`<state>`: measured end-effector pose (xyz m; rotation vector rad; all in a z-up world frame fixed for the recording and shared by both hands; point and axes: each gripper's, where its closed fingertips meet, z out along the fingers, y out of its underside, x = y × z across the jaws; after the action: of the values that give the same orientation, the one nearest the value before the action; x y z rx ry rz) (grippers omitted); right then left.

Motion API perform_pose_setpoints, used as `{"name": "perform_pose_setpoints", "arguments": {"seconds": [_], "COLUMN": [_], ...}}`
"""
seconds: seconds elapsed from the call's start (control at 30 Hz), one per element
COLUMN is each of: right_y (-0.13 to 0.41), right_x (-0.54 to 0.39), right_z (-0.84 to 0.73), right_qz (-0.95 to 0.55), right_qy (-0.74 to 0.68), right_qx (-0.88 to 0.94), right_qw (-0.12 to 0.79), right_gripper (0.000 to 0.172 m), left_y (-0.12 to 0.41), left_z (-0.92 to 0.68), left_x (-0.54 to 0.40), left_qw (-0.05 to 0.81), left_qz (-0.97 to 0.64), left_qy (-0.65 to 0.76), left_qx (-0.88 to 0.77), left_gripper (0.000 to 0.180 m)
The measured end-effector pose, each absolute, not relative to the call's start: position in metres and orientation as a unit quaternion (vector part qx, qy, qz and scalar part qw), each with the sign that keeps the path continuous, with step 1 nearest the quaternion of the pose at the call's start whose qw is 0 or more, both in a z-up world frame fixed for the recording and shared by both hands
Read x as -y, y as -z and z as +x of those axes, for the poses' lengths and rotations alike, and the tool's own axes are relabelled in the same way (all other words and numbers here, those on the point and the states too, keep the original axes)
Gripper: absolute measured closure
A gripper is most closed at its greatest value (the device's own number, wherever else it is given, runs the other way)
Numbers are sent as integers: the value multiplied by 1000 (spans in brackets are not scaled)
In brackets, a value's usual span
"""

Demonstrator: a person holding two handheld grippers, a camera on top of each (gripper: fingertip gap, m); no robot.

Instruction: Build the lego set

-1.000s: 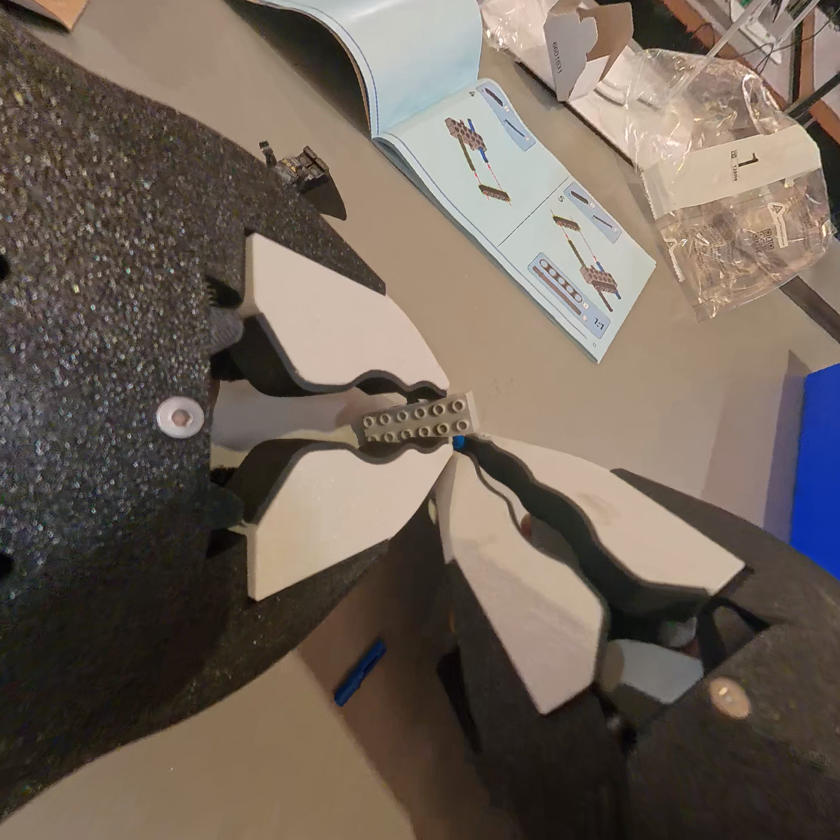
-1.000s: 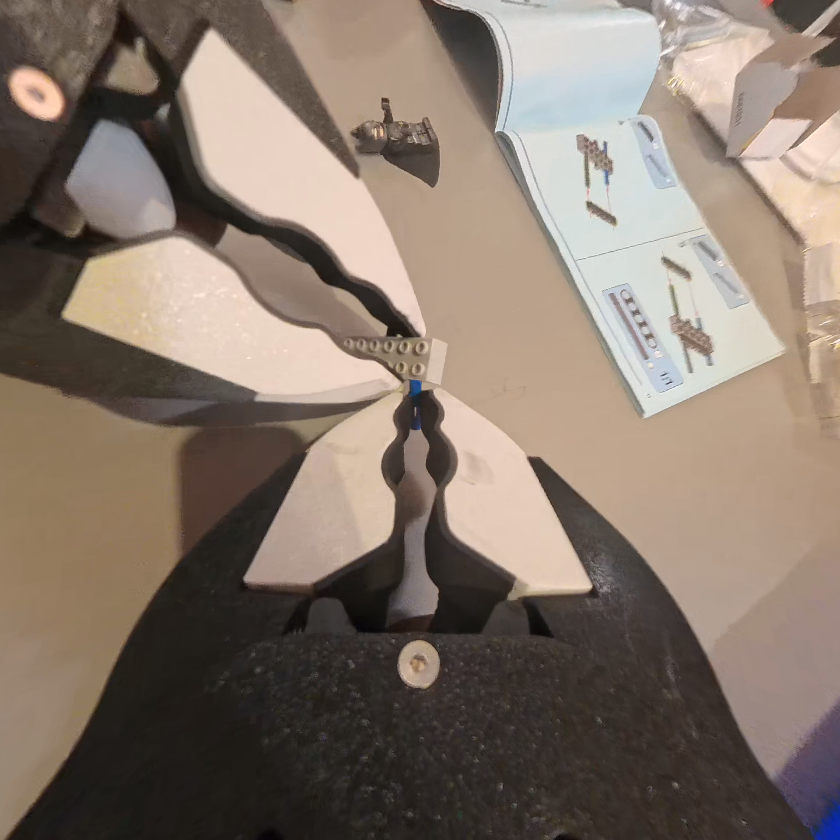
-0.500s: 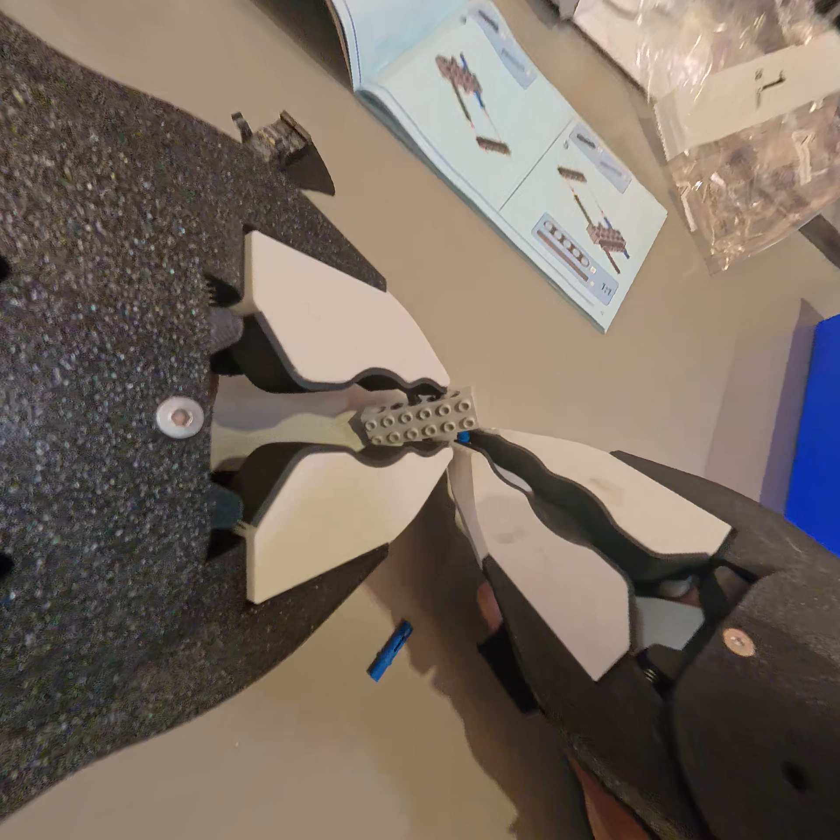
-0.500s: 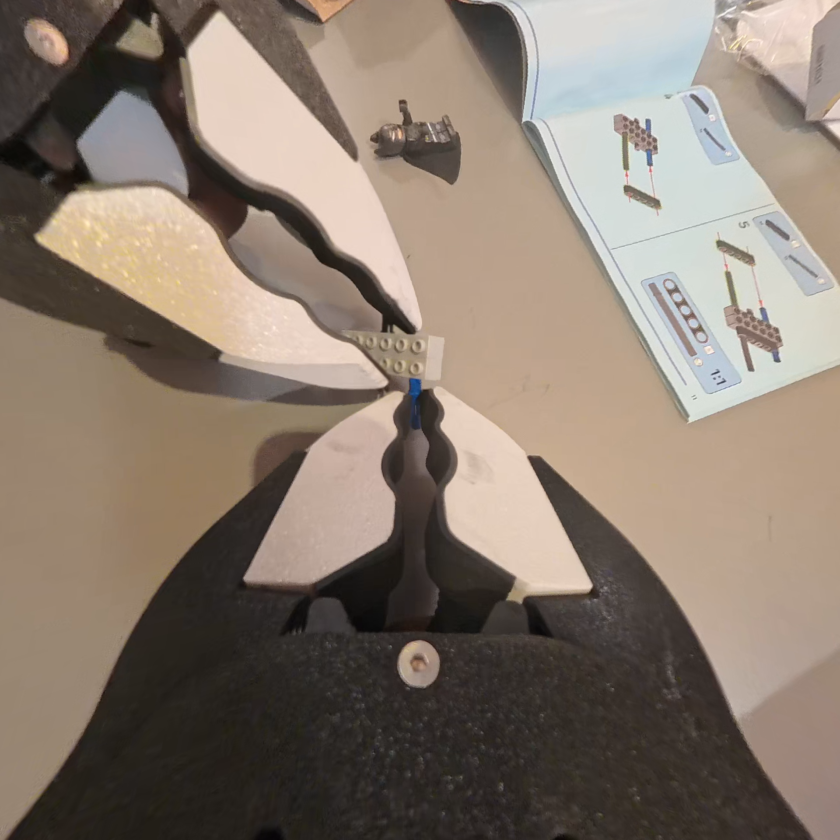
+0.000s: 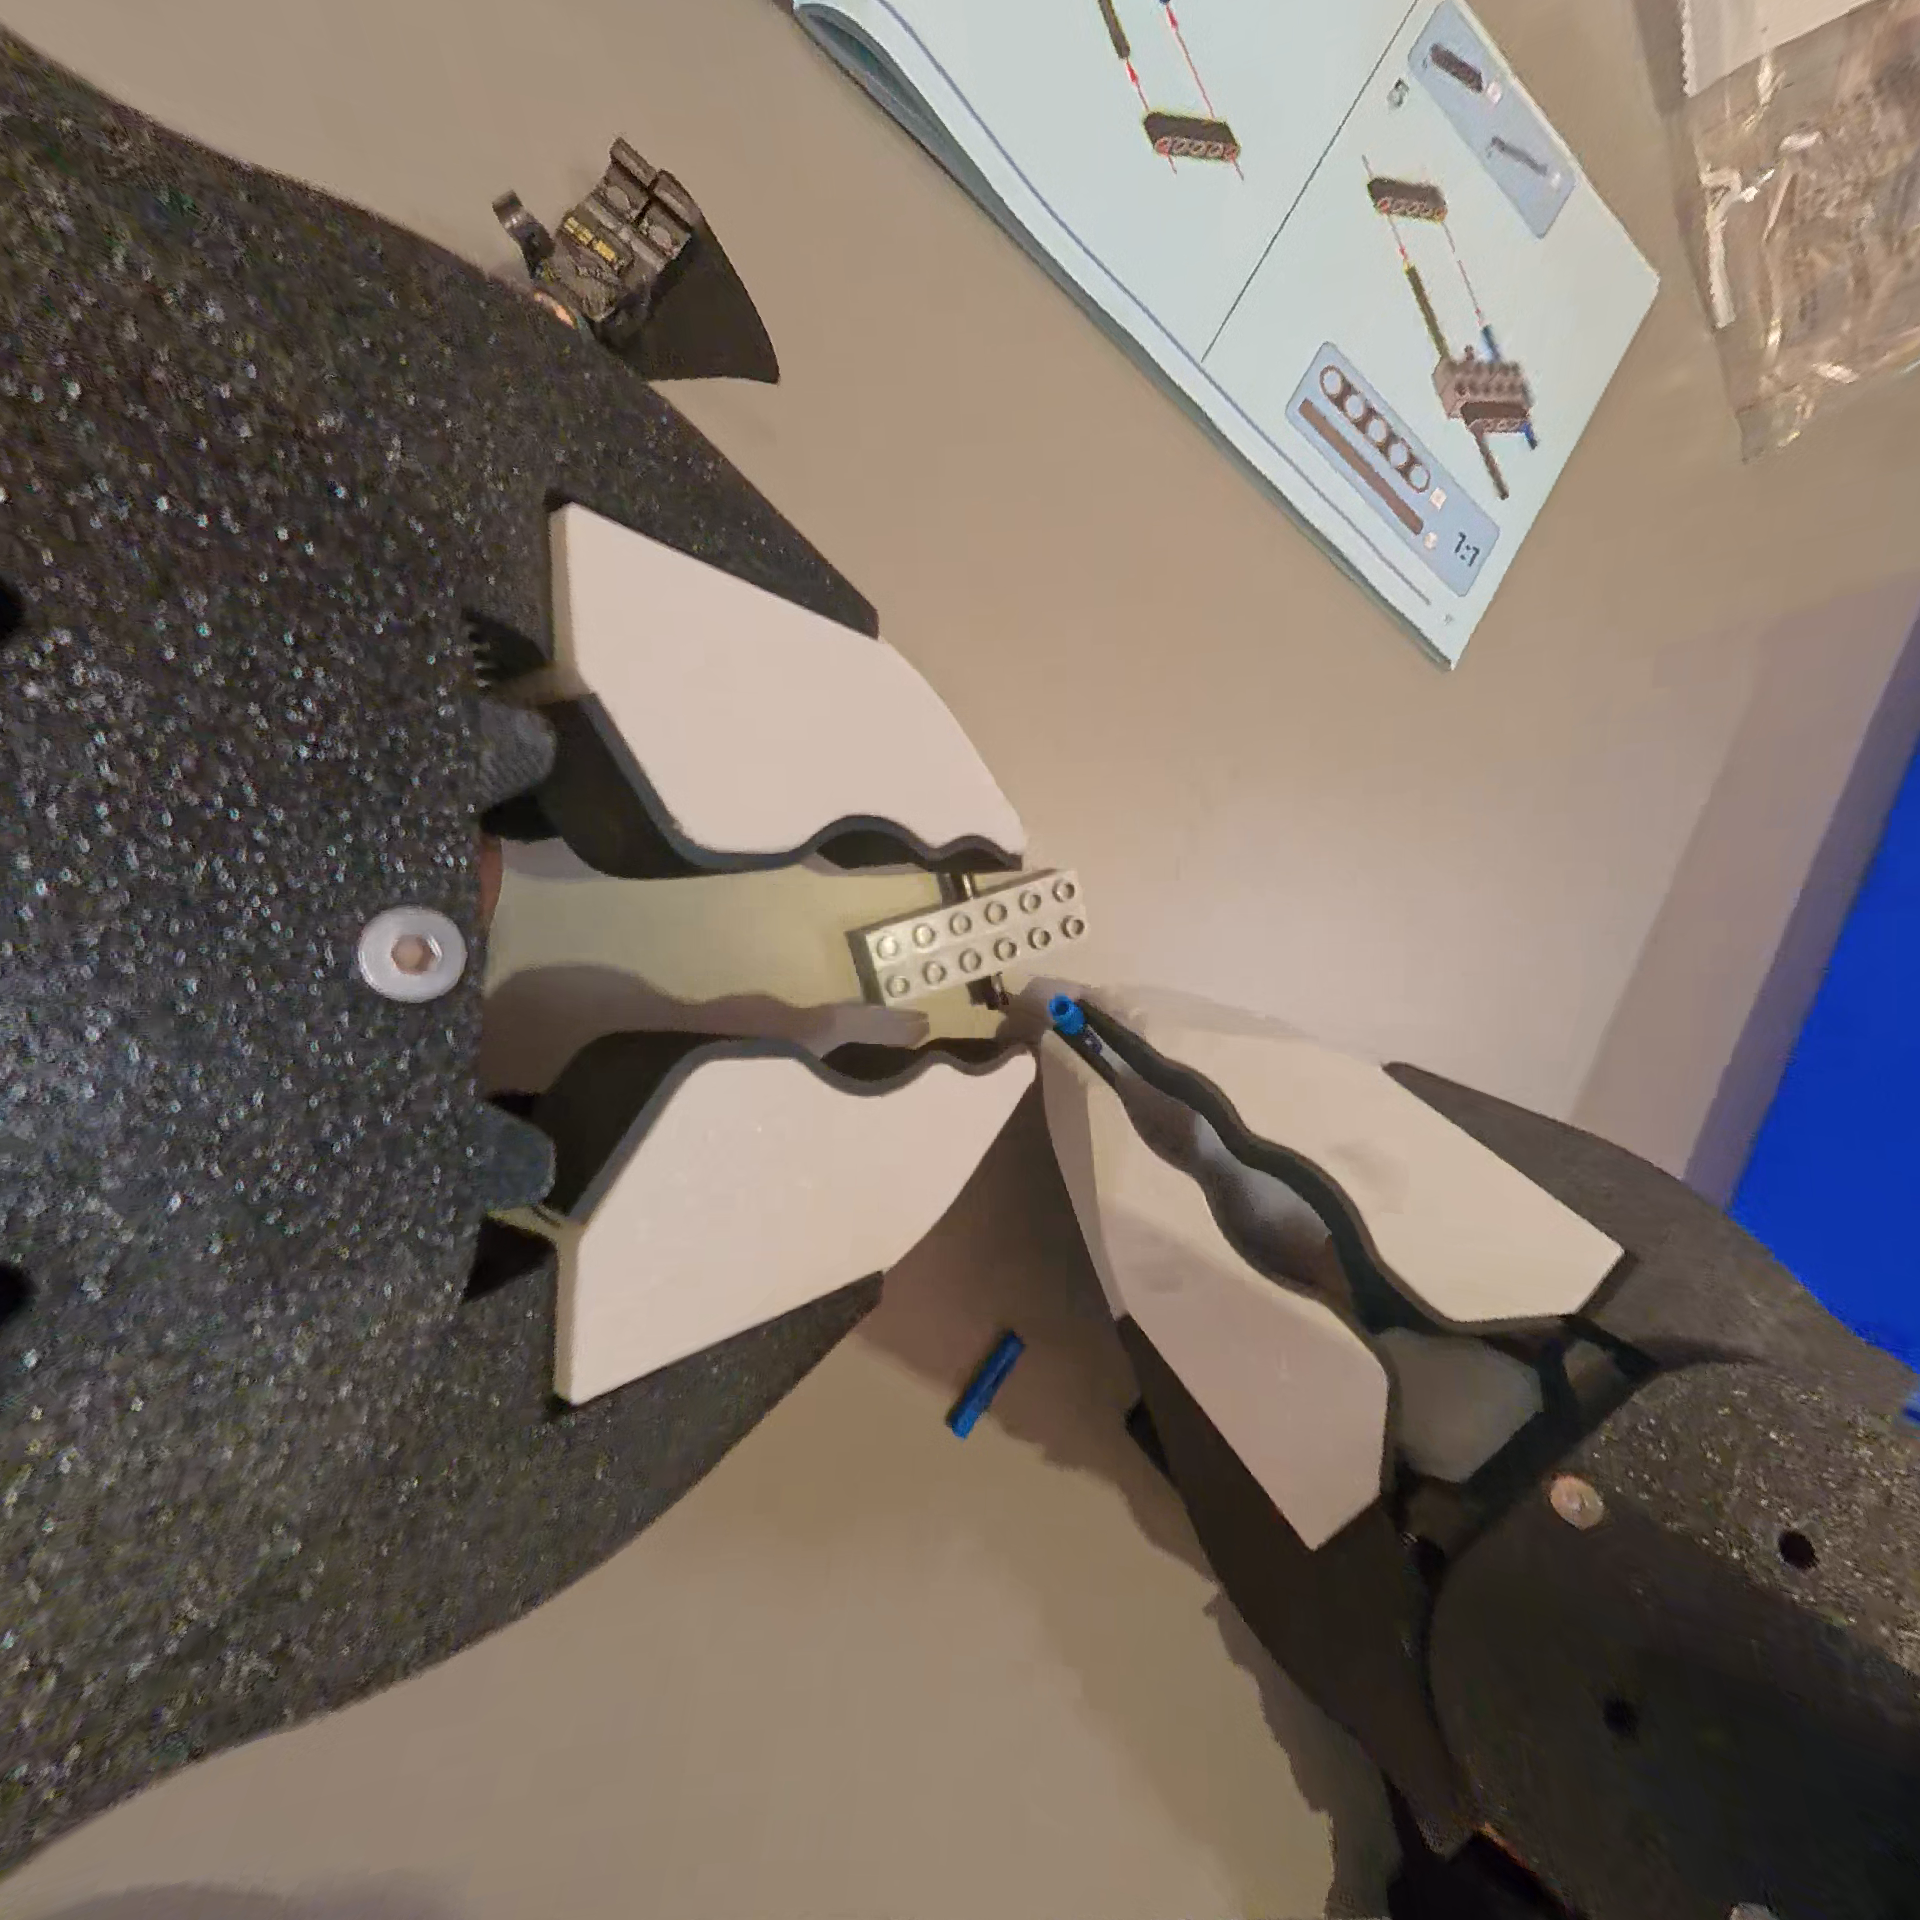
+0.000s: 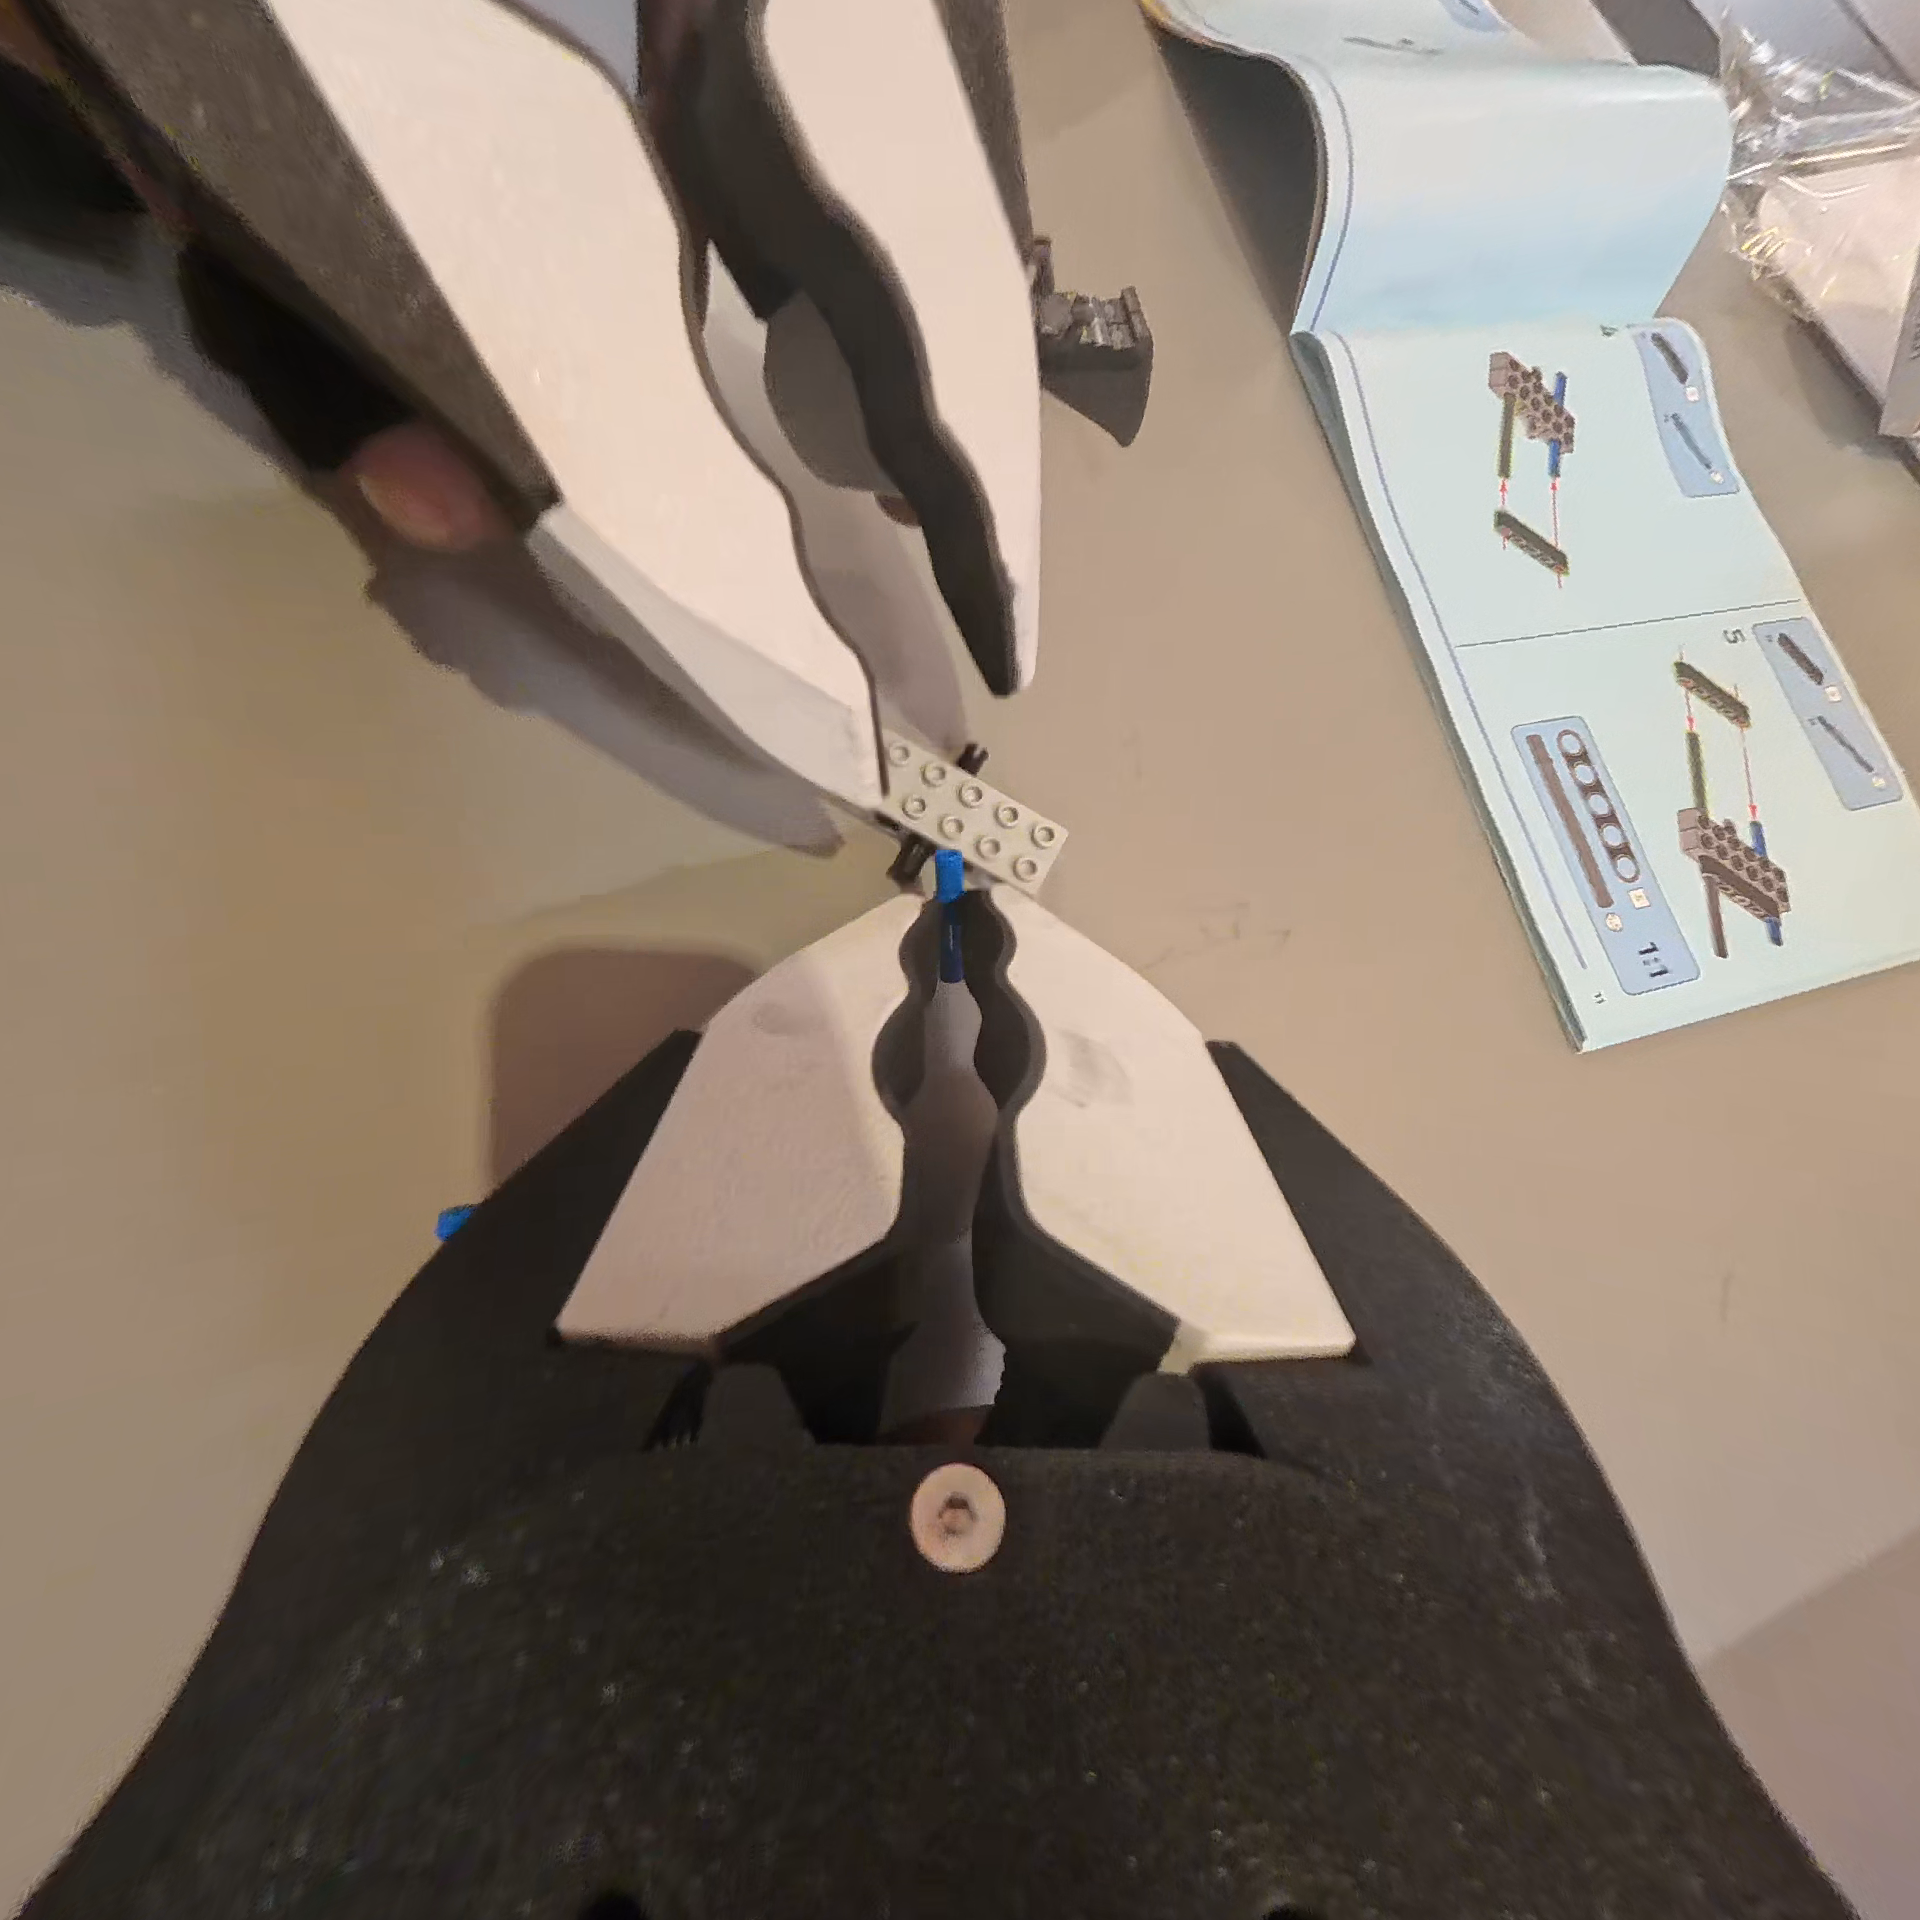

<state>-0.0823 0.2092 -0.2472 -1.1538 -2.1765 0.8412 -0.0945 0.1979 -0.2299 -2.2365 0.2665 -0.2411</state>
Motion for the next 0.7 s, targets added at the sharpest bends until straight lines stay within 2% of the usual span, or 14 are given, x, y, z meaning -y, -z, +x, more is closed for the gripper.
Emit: {"name": "perform_pose_setpoints", "arguments": {"seconds": [0.17, 0.3, 0.47, 0.7], "right_y": [253, 256, 254, 252], "right_x": [-217, -222, -229, -233], "right_z": [-78, -75, -74, -72], "right_qz": [-431, -432, -434, -432], "right_qy": [-294, -286, -286, -292], "right_qx": [815, 818, 816, 816], "right_qw": [253, 248, 252, 251], "right_gripper": [167, 167, 167, 167], "left_y": [241, 249, 240, 250], "left_z": [-102, -90, -56, -94], "left_x": [-188, -179, -173, -191], "left_qw": [371, 341, 347, 361], "left_qz": [-915, -923, -902, -911], "left_qy": [119, 131, 182, 111], "left_qx": [-107, -118, -180, -167], "left_gripper": [147, 160, 157, 117]}}
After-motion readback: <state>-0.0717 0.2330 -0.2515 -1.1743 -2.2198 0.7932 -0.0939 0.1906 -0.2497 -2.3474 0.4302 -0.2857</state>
